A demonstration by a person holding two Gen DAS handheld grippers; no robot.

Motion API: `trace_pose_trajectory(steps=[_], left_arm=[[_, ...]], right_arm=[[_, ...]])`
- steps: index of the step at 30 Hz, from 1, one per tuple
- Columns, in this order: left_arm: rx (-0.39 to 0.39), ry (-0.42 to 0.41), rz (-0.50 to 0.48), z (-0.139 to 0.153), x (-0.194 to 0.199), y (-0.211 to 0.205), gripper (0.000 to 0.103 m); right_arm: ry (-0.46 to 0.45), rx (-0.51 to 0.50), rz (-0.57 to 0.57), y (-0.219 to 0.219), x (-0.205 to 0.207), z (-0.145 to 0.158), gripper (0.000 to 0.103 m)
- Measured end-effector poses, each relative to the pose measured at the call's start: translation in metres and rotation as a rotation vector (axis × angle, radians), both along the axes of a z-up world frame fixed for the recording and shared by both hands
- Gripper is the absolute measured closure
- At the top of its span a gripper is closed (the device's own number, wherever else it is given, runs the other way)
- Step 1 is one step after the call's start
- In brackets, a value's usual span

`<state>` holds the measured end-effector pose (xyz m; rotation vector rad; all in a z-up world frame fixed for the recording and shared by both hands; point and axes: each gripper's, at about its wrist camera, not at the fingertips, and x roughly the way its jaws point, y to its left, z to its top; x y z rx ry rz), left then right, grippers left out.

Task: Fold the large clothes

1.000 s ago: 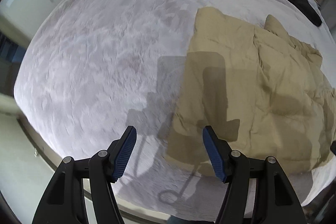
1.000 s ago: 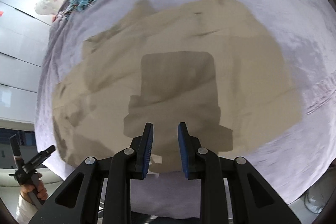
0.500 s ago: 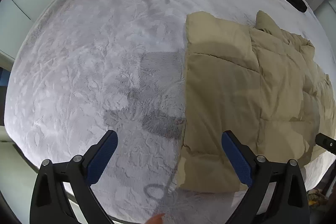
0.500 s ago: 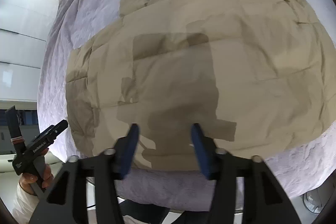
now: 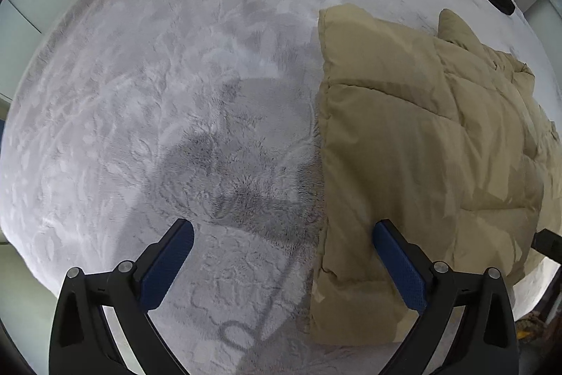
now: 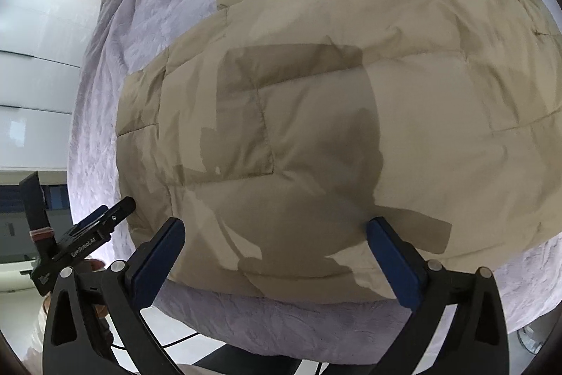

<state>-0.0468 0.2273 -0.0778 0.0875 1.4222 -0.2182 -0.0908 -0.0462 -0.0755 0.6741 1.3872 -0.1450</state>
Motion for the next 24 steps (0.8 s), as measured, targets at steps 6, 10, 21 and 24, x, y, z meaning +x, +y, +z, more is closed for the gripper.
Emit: trace_pose_trajectory(steps=[6, 10, 21, 24], left_arm=[[-0.180, 0.051, -0.049, -0.004, 0.011, 0.005, 0.001], [-0.271, 0.108, -0.046, -0.014, 0.023, 0.014, 0.001], [-0.543, 0.265, -0.179, -0.050, 0.055, -0.002, 0.001], [-0.551, 0.270, -0.217, -0.058, 0.059, -0.020, 0.001]], right_arm=[[0.056, 0.021, 0.014, 0.000, 0.004, -0.010, 0.000], [0.069, 0.027, 0.003, -0.002, 0.006, -0.015, 0.000], [0.100, 0.008, 0.024, -0.001, 0.012, -0.021, 0.000], [0.104, 0.002, 0.027, 0.000, 0.013, -0.023, 0.000]])
